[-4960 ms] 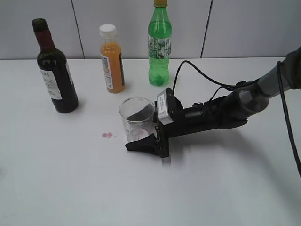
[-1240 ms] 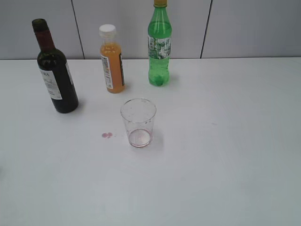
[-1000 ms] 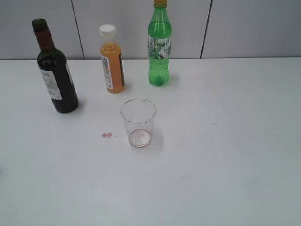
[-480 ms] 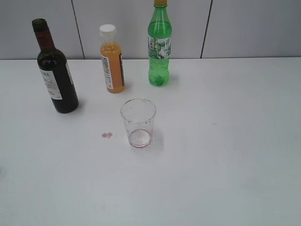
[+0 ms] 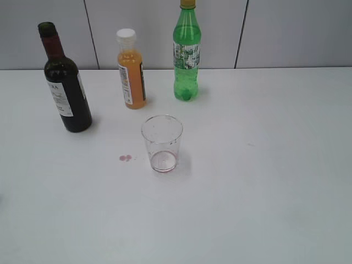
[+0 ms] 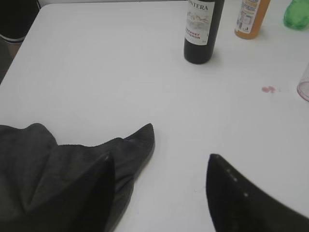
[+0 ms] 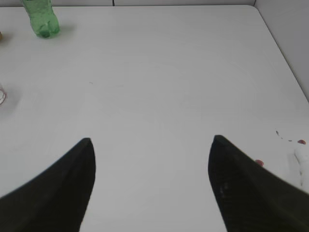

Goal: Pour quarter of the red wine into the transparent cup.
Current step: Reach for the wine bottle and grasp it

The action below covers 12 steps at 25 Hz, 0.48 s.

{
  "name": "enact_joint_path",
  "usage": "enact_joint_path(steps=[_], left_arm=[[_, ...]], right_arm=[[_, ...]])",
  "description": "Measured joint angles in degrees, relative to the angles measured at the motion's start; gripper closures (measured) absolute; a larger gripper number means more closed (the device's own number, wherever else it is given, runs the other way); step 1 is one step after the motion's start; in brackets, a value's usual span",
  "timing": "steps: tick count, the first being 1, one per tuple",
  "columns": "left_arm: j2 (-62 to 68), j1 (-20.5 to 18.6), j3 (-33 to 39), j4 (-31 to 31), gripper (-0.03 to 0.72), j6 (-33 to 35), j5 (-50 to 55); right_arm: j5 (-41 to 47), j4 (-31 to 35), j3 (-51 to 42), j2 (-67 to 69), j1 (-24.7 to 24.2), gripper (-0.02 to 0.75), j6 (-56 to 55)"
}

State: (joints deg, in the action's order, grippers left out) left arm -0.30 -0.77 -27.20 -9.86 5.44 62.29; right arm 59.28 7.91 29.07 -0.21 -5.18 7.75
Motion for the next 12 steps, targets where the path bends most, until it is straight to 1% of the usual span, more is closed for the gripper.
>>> enact_joint_path(steps=[9, 12], left_arm=[[0.0, 0.0, 0.0, 0.0, 0.231, 0.0, 0.0], [0.0, 0.0, 0.0, 0.0, 0.231, 0.0, 0.0]], right_arm=[[0.0, 0.0, 0.0, 0.0, 0.0, 0.152, 0.0], [0.0, 0.0, 0.0, 0.0, 1.6, 0.152, -0.1]])
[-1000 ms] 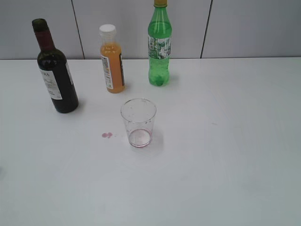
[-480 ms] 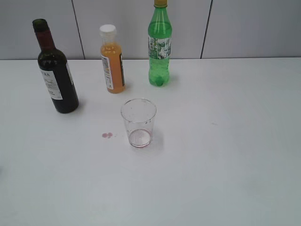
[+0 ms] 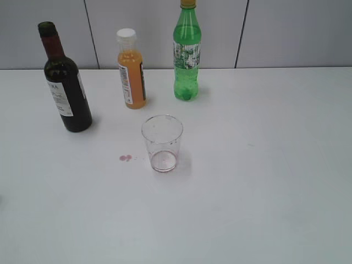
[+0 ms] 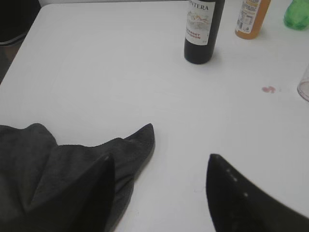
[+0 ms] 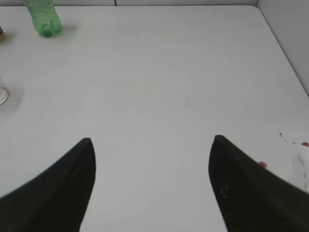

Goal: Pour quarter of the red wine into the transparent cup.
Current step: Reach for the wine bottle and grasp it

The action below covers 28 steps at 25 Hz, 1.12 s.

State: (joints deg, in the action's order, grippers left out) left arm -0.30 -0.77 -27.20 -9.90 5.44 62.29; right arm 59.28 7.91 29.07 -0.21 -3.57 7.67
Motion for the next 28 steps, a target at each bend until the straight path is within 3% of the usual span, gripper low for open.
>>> enact_joint_path(steps=[5, 28], left_arm=[[0.0, 0.0, 0.0, 0.0, 0.231, 0.0, 0.0], [0.0, 0.0, 0.0, 0.0, 0.231, 0.0, 0.0]], right_arm=[[0.0, 0.0, 0.0, 0.0, 6.1, 0.152, -0.2], [0.1, 2.5, 0.0, 0.0, 6.5, 0.152, -0.2]])
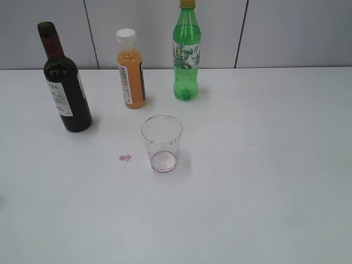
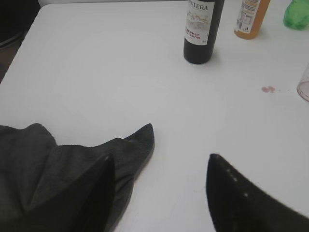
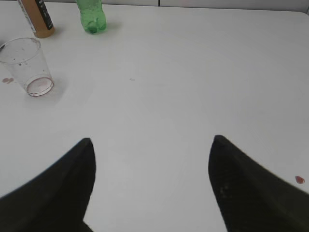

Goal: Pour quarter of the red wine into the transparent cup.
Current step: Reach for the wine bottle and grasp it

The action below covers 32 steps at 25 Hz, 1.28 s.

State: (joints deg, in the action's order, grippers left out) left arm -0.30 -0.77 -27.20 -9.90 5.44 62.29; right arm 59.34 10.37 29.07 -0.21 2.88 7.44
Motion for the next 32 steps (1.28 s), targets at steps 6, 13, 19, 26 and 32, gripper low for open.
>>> enact_joint_path(steps=[6, 13, 19, 26, 32], left_arm=[[0.0, 0.0, 0.0, 0.0, 0.231, 0.0, 0.0], [0.0, 0.0, 0.0, 0.1, 0.231, 0.0, 0.0], [0.0, 0.0, 0.0, -0.9, 0.231, 0.0, 0.0], [0.3, 0.0, -0.7, -3.8, 0.033, 0.0, -4.6], [8.0, 0.0, -0.4, -4.9, 0.004, 6.0, -18.9]], right_arm=[[0.0, 0.0, 0.0, 0.0, 0.0, 0.152, 0.0], [0.0, 0.0, 0.0, 0.0, 0.0, 0.152, 0.0], [0.0, 0.0, 0.0, 0.0, 0.0, 0.152, -0.1], [0.0, 0.0, 0.0, 0.0, 0.0, 0.152, -0.1], [0.0, 0.1, 0.0, 0.0, 0.0, 0.153, -0.1]])
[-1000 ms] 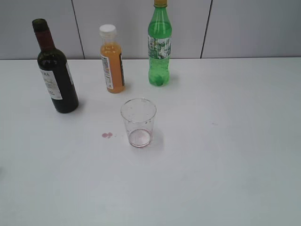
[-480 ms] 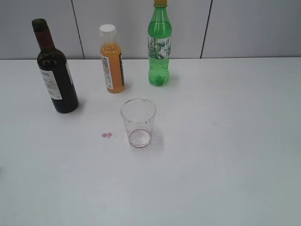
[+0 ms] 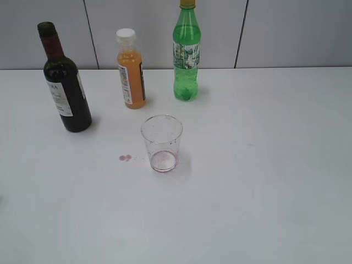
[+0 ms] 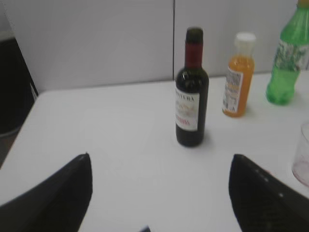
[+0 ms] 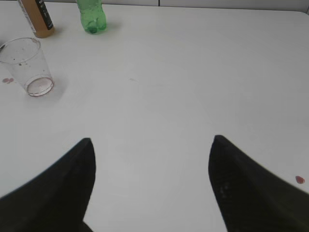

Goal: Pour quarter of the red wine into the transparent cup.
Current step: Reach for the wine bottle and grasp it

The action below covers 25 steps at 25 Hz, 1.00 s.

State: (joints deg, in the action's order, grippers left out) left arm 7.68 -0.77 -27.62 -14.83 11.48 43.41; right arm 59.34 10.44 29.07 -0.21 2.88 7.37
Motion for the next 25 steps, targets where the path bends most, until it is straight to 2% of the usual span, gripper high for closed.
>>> enact_joint_path(steps=[8, 13, 16, 21, 25], left_arm=[[13.2, 0.0, 8.8, -1.6, 0.019, 2.1, -31.8], [24.2, 0.7, 10.2, -1.4, 0.030, 2.1, -44.4], [31.7, 4.1, 10.2, -1.4, 0.035, 1.2, -52.2], [44.7, 12.4, 10.2, -0.6, 0.040, 0.0, -65.9], [55.6, 14.8, 10.2, 2.4, 0.045, -2.8, -75.5]], right_arm=[[0.0, 0.0, 0.0, 0.0, 0.0, 0.153, 0.0], [0.0, 0.0, 0.0, 0.0, 0.0, 0.153, 0.0], [0.0, 0.0, 0.0, 0.0, 0.0, 0.153, 0.0], [0.0, 0.0, 0.0, 0.0, 0.0, 0.153, 0.0], [0.0, 0.0, 0.0, 0.0, 0.0, 0.153, 0.0]])
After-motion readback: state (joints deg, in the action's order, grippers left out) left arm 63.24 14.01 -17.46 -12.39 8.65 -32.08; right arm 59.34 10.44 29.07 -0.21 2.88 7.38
